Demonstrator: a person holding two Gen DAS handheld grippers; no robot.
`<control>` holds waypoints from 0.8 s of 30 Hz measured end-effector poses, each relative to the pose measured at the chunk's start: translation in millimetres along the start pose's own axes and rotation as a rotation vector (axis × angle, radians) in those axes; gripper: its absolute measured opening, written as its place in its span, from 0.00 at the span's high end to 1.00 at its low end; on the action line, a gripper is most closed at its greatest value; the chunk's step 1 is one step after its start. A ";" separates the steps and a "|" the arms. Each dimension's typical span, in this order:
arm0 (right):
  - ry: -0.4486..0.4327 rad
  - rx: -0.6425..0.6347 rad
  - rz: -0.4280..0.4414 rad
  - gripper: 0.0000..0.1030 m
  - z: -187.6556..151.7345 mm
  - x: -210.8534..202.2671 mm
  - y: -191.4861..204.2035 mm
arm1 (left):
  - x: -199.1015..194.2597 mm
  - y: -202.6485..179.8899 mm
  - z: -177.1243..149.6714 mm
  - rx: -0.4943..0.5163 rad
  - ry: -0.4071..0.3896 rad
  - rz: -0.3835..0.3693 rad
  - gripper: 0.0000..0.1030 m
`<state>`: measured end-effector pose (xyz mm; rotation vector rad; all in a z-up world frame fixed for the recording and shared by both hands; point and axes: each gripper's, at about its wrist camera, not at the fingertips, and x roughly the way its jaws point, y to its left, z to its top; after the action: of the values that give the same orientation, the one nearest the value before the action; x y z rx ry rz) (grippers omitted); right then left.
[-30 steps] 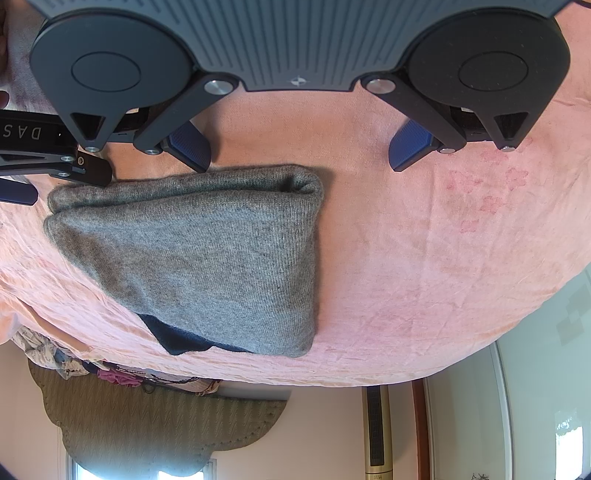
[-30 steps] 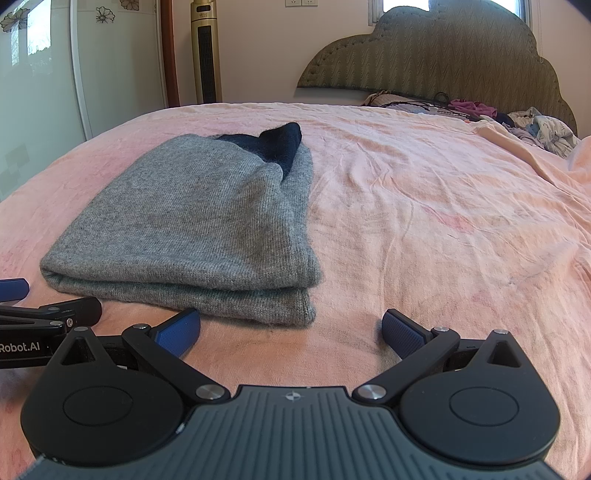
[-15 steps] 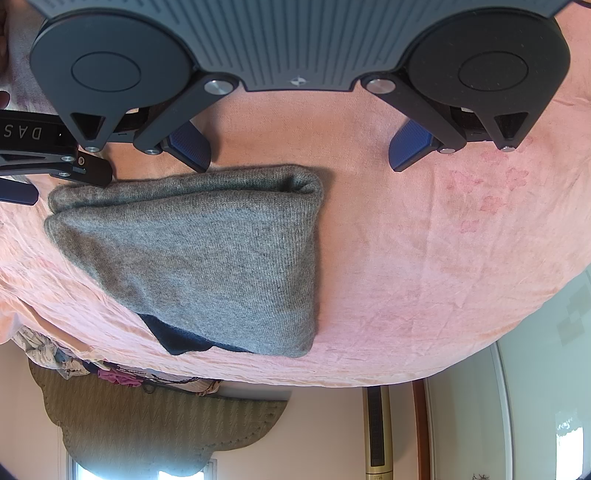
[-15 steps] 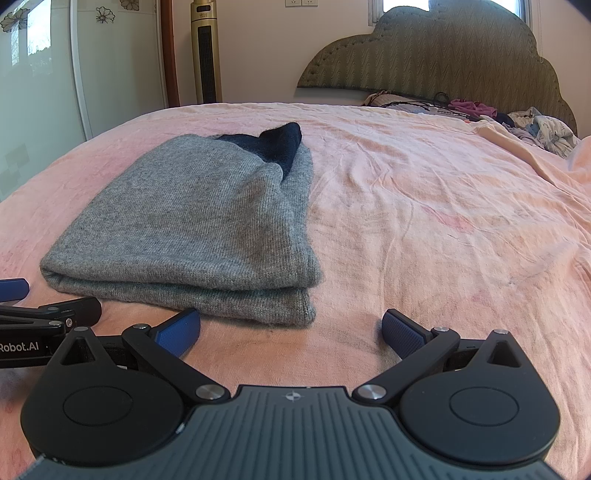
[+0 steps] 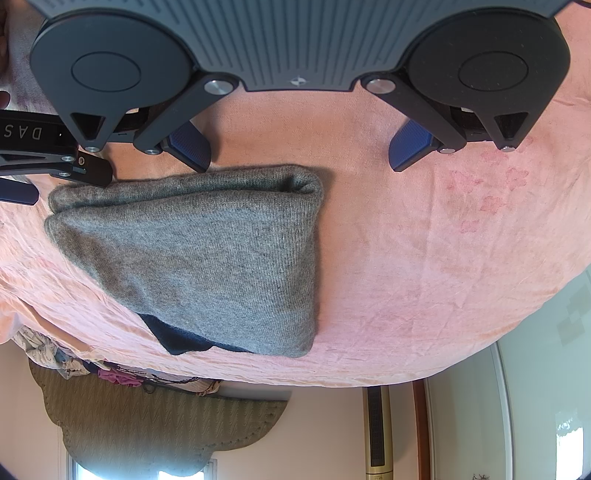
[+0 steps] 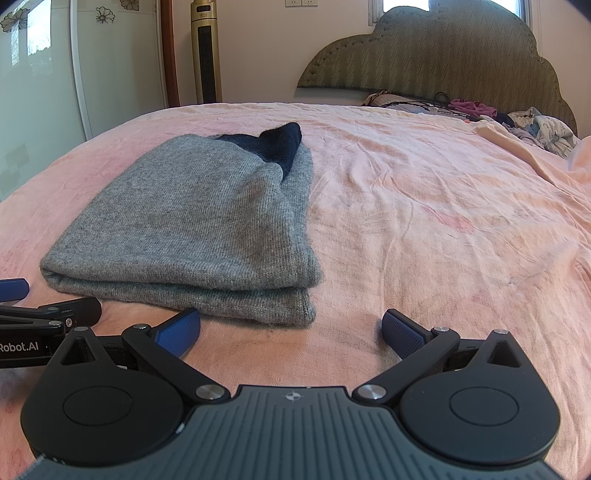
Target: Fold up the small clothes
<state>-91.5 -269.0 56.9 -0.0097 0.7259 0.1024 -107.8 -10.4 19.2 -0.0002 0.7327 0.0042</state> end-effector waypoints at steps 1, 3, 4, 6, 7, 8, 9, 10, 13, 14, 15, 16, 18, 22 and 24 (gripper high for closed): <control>0.000 0.000 0.000 0.00 0.0 0.0 0.0 | 0.0 0.0 0.0 0.000 0.000 0.000 0.00; 0.000 0.000 0.000 0.00 0.0 0.0 0.0 | 0.0 -0.1 0.0 0.000 0.000 0.001 0.00; 0.000 0.000 0.000 0.00 0.0 0.0 0.0 | 0.0 0.1 0.0 0.000 0.000 0.000 0.00; 0.000 0.000 0.000 0.00 0.0 0.0 0.0 | 0.0 -0.1 0.0 0.000 0.000 0.000 0.00; 0.000 0.000 0.000 0.00 0.0 0.0 -0.1 | -0.1 -0.3 0.0 0.000 0.000 0.001 0.00; 0.000 0.000 0.000 0.00 0.0 0.0 -0.1 | -0.1 -0.3 -0.1 0.000 0.000 0.001 0.00; 0.000 0.000 0.000 0.00 0.0 0.0 -0.2 | 0.0 0.0 0.0 0.000 0.000 0.001 0.00; 0.000 0.000 0.000 0.00 0.0 -0.1 -0.1 | -0.1 -0.2 0.0 0.000 0.000 0.001 0.00; 0.000 0.000 0.000 0.00 0.0 -0.2 -0.2 | -0.1 -0.2 0.0 0.000 0.000 0.000 0.00; 0.000 0.000 0.000 0.00 0.0 -0.1 -0.3 | -0.1 -0.4 -0.1 0.000 0.000 0.001 0.00; 0.000 0.000 0.000 0.00 0.0 -0.2 -0.2 | -0.1 0.0 0.0 0.000 0.000 0.000 0.00; 0.000 0.000 0.000 0.00 0.0 -0.2 -0.2 | -0.3 0.8 0.0 -0.003 -0.001 -0.003 0.00; 0.000 0.000 0.000 0.00 0.0 -0.3 -0.1 | -1.5 2.6 -0.1 -0.017 -0.006 -0.015 0.00; 0.000 0.000 0.000 0.00 -0.1 -0.3 0.0 | -1.1 -1.9 -0.6 0.003 -0.002 0.003 0.00; 0.000 0.000 0.000 0.00 0.0 -0.3 -0.1 | -0.9 -1.0 -0.5 0.000 0.000 -0.004 0.00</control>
<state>-91.7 -269.1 57.1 -0.0095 0.7258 0.1022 -108.8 -11.4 19.5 -0.0013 0.7324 0.0007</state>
